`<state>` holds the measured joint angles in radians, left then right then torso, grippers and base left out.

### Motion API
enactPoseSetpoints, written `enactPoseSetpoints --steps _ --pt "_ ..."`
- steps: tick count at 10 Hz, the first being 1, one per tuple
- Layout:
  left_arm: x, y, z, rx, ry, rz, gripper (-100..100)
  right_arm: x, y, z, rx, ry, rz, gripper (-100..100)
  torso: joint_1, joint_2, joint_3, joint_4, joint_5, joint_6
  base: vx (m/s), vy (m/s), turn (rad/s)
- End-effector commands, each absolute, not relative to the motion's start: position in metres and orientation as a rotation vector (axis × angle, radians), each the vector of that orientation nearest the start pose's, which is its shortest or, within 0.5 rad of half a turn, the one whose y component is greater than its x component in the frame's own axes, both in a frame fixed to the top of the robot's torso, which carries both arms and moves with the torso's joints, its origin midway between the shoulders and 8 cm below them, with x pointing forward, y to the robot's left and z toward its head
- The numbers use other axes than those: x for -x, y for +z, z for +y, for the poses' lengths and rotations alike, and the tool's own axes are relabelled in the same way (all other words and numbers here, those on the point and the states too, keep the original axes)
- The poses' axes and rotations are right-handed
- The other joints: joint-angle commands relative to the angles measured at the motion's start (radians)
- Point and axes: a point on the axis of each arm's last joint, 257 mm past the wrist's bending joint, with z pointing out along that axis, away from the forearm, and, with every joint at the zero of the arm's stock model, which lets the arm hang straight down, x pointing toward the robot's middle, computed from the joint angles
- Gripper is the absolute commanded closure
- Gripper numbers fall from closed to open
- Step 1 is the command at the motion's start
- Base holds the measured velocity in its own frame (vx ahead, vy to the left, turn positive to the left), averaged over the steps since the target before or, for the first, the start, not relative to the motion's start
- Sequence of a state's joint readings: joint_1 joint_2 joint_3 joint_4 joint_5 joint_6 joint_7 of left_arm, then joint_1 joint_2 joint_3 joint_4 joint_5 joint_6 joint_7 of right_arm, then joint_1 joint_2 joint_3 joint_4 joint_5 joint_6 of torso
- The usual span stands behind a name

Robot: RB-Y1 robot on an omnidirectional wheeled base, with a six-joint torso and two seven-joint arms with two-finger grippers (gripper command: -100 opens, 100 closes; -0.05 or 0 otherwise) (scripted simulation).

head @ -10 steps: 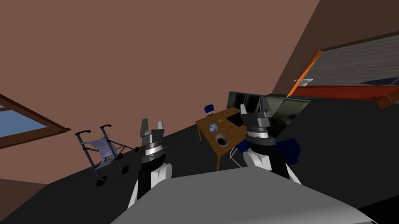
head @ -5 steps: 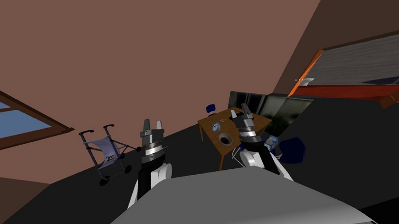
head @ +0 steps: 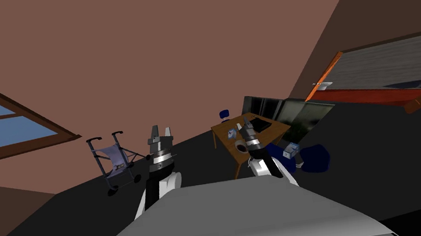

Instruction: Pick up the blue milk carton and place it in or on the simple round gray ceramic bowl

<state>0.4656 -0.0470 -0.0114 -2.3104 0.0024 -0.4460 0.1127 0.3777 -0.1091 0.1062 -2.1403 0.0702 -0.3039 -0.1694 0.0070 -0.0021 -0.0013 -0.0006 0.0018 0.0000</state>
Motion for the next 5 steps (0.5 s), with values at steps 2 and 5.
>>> enactPoseSetpoints --steps 2,5 --pt "-0.349 0.039 0.277 0.729 -1.434 0.531 0 -0.429 -0.086 -0.216 -0.886 1.431 0.987 -100 0.000 0.001 0.001 0.000 0.000 0.000 0.014 0.086 -0.017" --pt "-0.349 0.039 0.277 0.729 -1.434 0.531 0 -0.441 -0.122 -0.212 -0.949 1.392 1.074 -100 -0.001 0.000 0.000 0.000 0.000 0.000 0.028 0.071 0.012"
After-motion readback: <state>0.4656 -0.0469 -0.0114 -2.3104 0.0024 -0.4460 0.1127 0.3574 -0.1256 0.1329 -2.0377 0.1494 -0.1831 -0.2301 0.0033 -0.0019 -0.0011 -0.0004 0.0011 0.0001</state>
